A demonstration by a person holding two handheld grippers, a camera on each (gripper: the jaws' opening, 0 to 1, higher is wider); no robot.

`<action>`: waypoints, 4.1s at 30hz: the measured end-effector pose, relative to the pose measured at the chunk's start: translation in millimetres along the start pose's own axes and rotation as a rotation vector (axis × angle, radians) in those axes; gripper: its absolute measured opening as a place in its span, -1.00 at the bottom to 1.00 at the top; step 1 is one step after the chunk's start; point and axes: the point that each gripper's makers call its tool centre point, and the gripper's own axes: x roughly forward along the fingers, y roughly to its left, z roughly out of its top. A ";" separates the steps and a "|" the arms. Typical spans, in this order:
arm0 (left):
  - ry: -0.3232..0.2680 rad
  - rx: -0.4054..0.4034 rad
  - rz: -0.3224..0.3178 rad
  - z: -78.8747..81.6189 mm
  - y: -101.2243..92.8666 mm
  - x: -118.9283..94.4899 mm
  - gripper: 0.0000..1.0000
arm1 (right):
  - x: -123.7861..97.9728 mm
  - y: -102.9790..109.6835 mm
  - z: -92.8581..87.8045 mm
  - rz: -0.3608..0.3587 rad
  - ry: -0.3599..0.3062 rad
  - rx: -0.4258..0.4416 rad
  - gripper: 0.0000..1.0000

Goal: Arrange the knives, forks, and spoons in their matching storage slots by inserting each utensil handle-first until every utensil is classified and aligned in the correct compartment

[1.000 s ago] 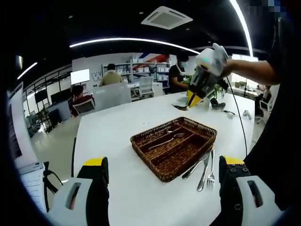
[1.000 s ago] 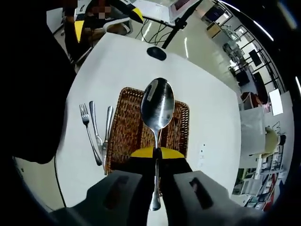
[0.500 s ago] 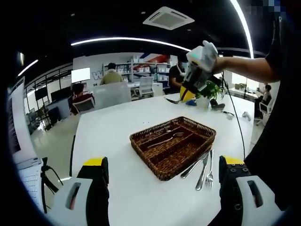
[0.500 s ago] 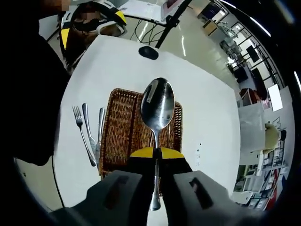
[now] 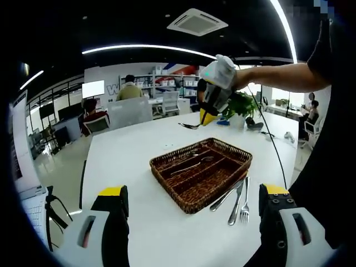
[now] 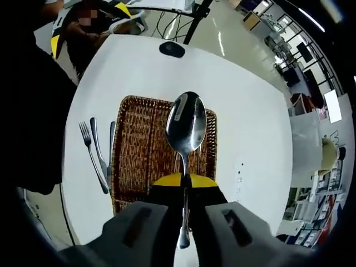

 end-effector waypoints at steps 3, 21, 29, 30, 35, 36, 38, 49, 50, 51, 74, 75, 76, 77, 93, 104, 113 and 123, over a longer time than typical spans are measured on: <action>0.003 0.007 -0.014 -0.3 -3.6 -0.1 0.99 | 3.7 -6.7 0.3 0.006 0.015 0.006 -1.00; 0.008 -0.002 0.005 -3.9 -3.0 -3.5 0.99 | 25.8 -47.8 8.6 0.042 0.081 0.041 -1.00; 0.016 -0.013 0.021 -8.5 5.8 -8.0 0.99 | 32.2 -56.9 8.6 0.050 0.090 0.075 -1.00; 0.015 -0.014 0.022 -8.4 6.4 -8.3 0.99 | 32.9 -57.2 9.1 0.049 0.089 0.074 -1.00; 0.020 -0.016 0.029 -10.6 10.4 -9.3 0.99 | 38.5 -61.3 12.0 0.051 0.082 0.079 -1.00; 0.020 -0.018 0.031 -10.8 10.7 -9.6 0.99 | 39.6 -61.6 12.0 0.052 0.082 0.080 -1.00; 0.022 -0.019 0.035 -11.9 11.7 -9.9 0.99 | 42.1 -61.9 12.0 0.053 0.084 0.072 -1.00; 0.034 -0.042 0.052 -18.1 16.9 -15.2 0.99 | 62.2 -55.1 7.6 0.077 0.091 0.086 -1.00; 0.027 -0.051 0.052 -17.5 17.1 -15.9 0.99 | 64.4 -54.4 7.0 0.077 0.091 0.085 -1.00; 0.022 -0.057 0.052 -17.2 17.2 -16.4 0.99 | 68.1 -53.1 6.5 0.081 0.090 0.085 -1.00; 0.075 -0.062 0.079 -30.0 23.8 -25.4 0.99 | 120.1 -37.5 3.3 0.137 0.068 0.129 -1.00; 0.077 -0.062 0.080 -30.5 23.8 -25.8 0.99 | 122.7 -37.6 1.8 0.138 0.069 0.132 -1.00; 0.079 -0.063 0.082 -31.1 23.9 -26.2 0.99 | 124.2 -37.2 1.4 0.139 0.068 0.133 -1.00; 0.079 -0.063 0.084 -31.3 23.9 -26.5 0.99 | 126.5 -36.6 1.1 0.144 0.065 0.135 -1.00; 0.113 -0.081 0.116 -45.5 24.9 -36.2 0.99 | 164.3 -27.7 -6.3 0.161 0.048 0.158 -1.00; 0.120 -0.101 0.131 -48.2 26.4 -41.0 0.99 | 183.5 -19.8 -12.6 0.184 0.060 0.183 -1.00; 0.128 -0.100 0.135 -46.8 26.6 -40.5 0.99 | 190.1 -15.4 -10.6 0.188 0.056 0.158 -1.00; 0.124 -0.091 0.125 -43.2 25.1 -35.7 0.99 | 193.7 -13.2 -11.2 0.179 0.064 0.134 -0.96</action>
